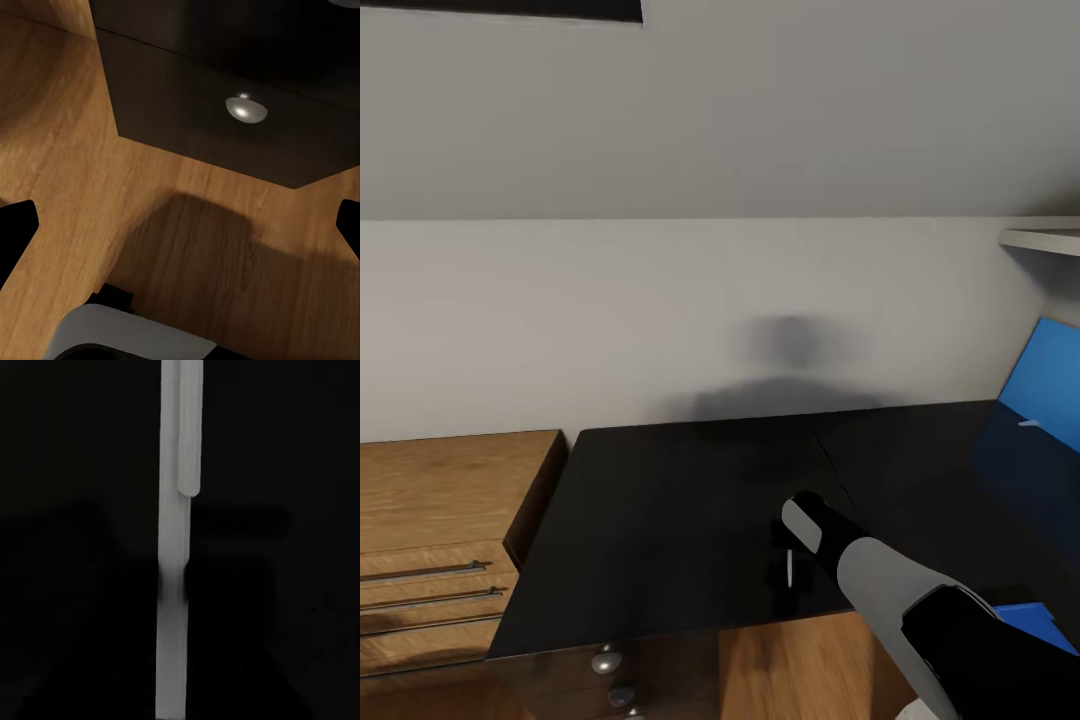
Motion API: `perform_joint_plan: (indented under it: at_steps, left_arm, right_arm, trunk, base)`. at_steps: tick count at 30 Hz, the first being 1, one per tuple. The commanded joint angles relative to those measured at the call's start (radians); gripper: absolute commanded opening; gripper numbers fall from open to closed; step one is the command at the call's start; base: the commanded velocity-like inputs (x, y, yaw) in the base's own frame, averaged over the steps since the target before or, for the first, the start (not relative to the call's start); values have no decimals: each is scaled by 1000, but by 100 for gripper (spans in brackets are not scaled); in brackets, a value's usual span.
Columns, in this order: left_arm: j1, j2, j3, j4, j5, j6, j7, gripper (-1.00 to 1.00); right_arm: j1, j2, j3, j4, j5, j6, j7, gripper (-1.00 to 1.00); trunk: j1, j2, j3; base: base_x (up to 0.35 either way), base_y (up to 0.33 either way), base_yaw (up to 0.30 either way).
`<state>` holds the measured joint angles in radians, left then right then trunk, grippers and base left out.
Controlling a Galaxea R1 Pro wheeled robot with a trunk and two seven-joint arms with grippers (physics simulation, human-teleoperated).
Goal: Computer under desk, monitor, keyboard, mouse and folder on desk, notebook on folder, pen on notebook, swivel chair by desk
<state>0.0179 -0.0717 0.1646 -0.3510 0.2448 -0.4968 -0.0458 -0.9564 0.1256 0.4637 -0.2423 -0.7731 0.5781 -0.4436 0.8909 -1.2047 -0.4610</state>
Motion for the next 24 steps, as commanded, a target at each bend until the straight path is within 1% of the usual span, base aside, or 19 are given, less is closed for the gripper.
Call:
perform_joint_plan:
  at_steps: [1, 19, 24]
  left_arm:
    - [1, 0, 1, -2, 8, 0, -5, 100]
    - [1, 0, 1, -2, 8, 0, -6, 100]
    - [1, 0, 1, -2, 8, 0, -6, 100]
  right_arm:
    - [-1, 0, 8, -2, -14, 2, -9, -100]
    - [-1, -1, 8, -3, -14, 2, -9, -100]
    - [0, -1, 9, -3, -14, 2, -8, -100]
  trunk:
    - [0, -1, -1]
    - [0, -1, -1]
    - [-19, 34, 15]
  base:
    - [0, 0, 0]
    - [0, 0, 0]
    - [0, 0, 0]
